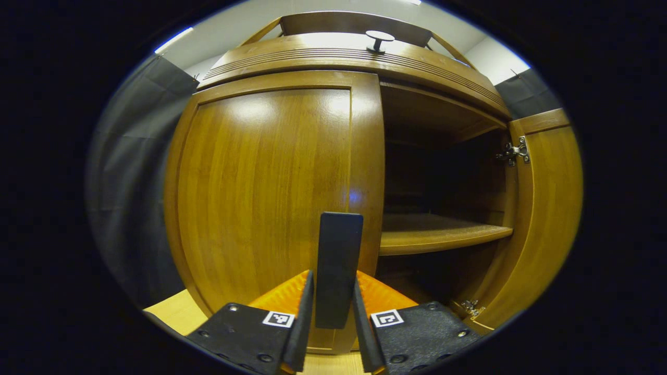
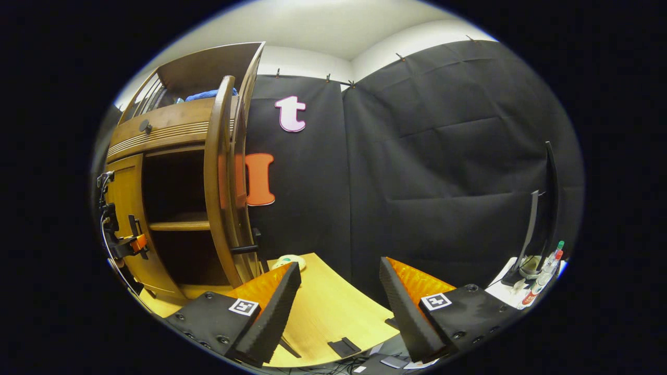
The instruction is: Open the right door of the double-door shoe cabinet with the right hand, and open the left door with the left hand.
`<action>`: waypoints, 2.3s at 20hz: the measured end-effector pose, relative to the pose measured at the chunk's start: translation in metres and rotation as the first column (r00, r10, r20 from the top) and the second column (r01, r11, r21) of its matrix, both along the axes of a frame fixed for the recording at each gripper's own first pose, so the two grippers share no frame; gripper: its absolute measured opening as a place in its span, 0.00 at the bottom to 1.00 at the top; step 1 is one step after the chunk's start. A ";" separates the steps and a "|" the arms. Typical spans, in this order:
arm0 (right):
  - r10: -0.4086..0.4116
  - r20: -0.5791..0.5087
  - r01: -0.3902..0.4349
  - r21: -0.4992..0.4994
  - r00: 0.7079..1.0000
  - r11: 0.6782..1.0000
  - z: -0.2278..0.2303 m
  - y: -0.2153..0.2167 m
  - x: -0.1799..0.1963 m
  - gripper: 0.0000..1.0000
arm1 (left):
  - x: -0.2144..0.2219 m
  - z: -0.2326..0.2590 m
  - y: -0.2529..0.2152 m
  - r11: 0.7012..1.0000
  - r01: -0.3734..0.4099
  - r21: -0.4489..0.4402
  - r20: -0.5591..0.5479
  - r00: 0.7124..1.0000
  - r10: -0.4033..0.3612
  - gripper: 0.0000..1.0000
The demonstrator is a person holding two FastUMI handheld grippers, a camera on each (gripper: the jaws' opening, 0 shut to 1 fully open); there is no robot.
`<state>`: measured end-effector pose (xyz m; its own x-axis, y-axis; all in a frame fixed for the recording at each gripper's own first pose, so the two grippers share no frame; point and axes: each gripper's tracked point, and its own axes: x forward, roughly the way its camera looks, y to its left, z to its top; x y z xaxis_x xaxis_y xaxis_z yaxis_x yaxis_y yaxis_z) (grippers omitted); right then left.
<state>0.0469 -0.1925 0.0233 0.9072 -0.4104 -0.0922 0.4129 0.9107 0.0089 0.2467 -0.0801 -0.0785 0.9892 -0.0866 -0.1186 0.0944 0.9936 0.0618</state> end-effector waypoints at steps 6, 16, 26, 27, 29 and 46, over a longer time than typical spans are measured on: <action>-0.010 0.002 0.010 -0.013 1.000 1.000 0.002 0.016 -0.009 0.89 | -0.004 0.001 -0.001 1.000 -0.001 0.019 0.031 1.000 0.000 0.26; 0.012 0.012 -0.012 -0.032 1.000 0.999 0.006 0.066 -0.027 0.89 | -0.050 0.010 0.012 0.999 0.025 -0.037 0.011 1.000 -0.025 0.22; 0.120 0.015 -0.119 -0.007 0.993 0.993 -0.002 0.137 -0.005 0.89 | -0.116 0.022 0.056 0.997 0.031 -0.064 -0.017 0.999 -0.032 0.22; 0.135 0.015 -0.135 -0.005 0.991 0.991 -0.002 0.144 -0.003 0.89 | -0.119 0.023 0.061 0.997 0.025 -0.068 -0.012 1.000 -0.026 0.22; 0.161 -0.001 -0.161 -0.001 0.987 0.987 -0.009 0.156 0.008 0.89 | -0.129 0.023 0.070 0.998 0.015 -0.062 -0.005 1.000 -0.015 0.22; 0.334 -0.015 -0.334 -0.011 0.943 0.943 -0.018 0.230 0.040 0.89 | -0.171 0.038 0.146 0.999 -0.040 -0.029 -0.051 0.998 0.039 0.08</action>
<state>0.0868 0.0375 0.0054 0.9912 -0.0855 -0.1009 0.0852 0.9963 -0.0073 0.0752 0.0662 -0.0408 0.9848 -0.0518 -0.1659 0.0572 0.9980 0.0279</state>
